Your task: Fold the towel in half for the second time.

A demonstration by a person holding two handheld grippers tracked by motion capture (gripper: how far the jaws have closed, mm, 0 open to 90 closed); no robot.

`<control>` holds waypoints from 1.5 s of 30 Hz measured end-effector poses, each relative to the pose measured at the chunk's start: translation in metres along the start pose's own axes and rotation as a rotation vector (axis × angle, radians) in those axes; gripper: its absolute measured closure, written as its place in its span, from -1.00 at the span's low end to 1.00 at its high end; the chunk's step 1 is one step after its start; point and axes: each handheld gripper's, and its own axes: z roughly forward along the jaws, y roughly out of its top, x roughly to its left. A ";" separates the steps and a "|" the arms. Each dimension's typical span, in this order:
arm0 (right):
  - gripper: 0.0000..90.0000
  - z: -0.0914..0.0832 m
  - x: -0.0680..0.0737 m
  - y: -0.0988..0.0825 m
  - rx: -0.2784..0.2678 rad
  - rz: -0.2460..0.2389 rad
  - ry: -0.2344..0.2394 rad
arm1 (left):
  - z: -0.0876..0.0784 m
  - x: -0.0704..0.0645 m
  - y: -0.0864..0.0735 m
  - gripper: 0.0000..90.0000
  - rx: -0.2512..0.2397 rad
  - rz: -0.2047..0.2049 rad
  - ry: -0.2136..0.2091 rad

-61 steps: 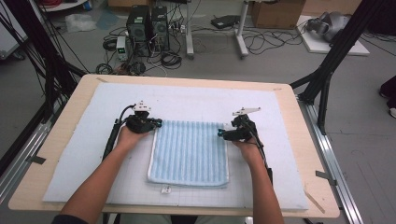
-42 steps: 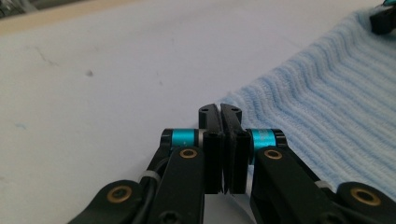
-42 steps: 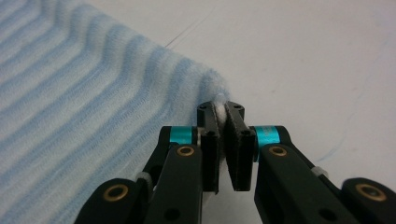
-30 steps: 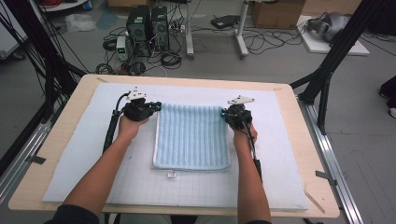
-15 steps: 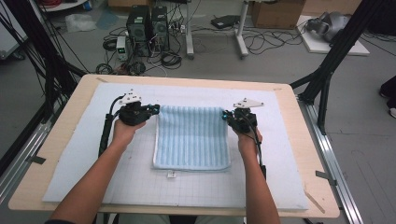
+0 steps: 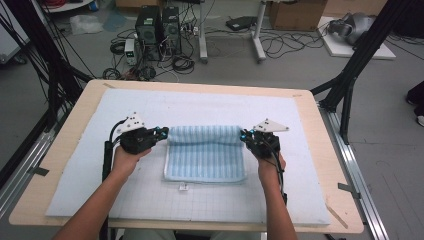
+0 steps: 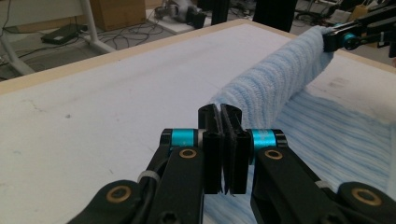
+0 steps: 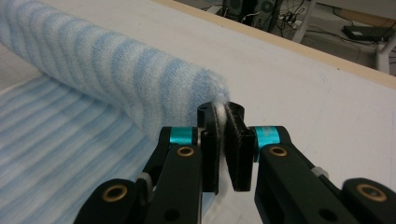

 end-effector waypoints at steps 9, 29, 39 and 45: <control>0.89 -0.022 0.019 -0.029 0.002 -0.003 0.008 | -0.017 -0.024 -0.026 0.93 -0.005 -0.012 -0.038; 0.35 -0.056 0.029 -0.050 -0.078 0.047 -0.013 | -0.035 -0.025 -0.031 0.28 -0.049 -0.100 -0.027; 0.44 -0.010 0.029 -0.034 0.121 -0.002 0.006 | 0.002 -0.015 -0.035 0.50 0.075 -0.141 -0.012; 0.40 -0.002 0.037 -0.046 0.192 -0.013 0.086 | 0.009 -0.022 -0.044 0.50 0.162 -0.130 -0.029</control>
